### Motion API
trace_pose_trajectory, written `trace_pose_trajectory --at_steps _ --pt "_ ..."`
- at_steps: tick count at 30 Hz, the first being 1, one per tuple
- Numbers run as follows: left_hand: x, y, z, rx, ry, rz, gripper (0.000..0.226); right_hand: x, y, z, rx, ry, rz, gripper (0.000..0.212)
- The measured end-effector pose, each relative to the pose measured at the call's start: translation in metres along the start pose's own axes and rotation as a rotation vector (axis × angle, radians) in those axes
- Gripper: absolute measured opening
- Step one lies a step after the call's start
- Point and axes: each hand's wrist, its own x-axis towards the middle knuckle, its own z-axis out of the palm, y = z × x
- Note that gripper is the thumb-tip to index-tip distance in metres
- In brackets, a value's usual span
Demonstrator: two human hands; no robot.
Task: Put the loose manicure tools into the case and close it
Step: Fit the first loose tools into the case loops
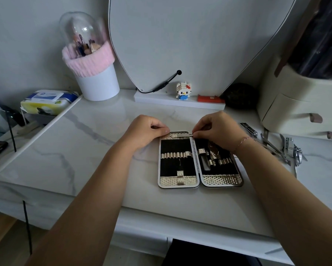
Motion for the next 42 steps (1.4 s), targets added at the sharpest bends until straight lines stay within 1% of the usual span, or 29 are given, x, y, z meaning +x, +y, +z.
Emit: trace_pose_trajectory --at_steps 8,12,19,21,25,29,32,34,36,40,42 --pt "0.000 -0.001 0.001 0.001 0.006 0.004 0.012 0.002 -0.002 0.005 -0.004 -0.010 -0.015 0.002" --pt "0.000 0.000 0.002 -0.005 0.005 0.000 0.011 0.003 -0.002 0.007 0.021 -0.016 -0.007 0.003" --pt "0.001 -0.002 0.003 -0.012 0.015 0.000 0.017 0.005 -0.002 0.009 0.043 -0.015 -0.013 0.002" --pt "0.001 -0.001 0.003 -0.007 0.016 -0.003 0.016 0.005 -0.004 0.012 0.030 -0.025 -0.027 0.001" --pt "0.000 -0.001 0.003 -0.018 0.021 -0.009 0.012 0.008 -0.011 0.021 -0.037 -0.046 -0.052 0.008" --pt "0.000 -0.001 0.002 -0.036 0.006 -0.014 0.012 0.007 -0.009 0.023 -0.010 -0.007 -0.035 0.008" --pt "0.000 0.001 0.002 -0.024 -0.006 -0.020 0.004 0.007 -0.009 0.025 -0.033 0.040 -0.032 0.003" --pt "0.000 0.001 0.001 -0.021 -0.002 -0.021 0.005 0.008 -0.009 0.026 -0.043 0.055 -0.030 0.004" --pt "0.000 0.002 0.001 -0.011 -0.001 -0.020 0.008 0.008 -0.008 0.026 -0.037 0.059 -0.028 0.005" --pt "-0.001 0.004 0.002 -0.015 0.010 -0.024 0.003 0.004 -0.009 0.024 -0.016 0.058 -0.033 0.006" --pt "-0.001 0.004 0.002 -0.013 0.013 -0.022 0.003 -0.001 -0.008 0.016 0.055 0.057 -0.030 0.009"
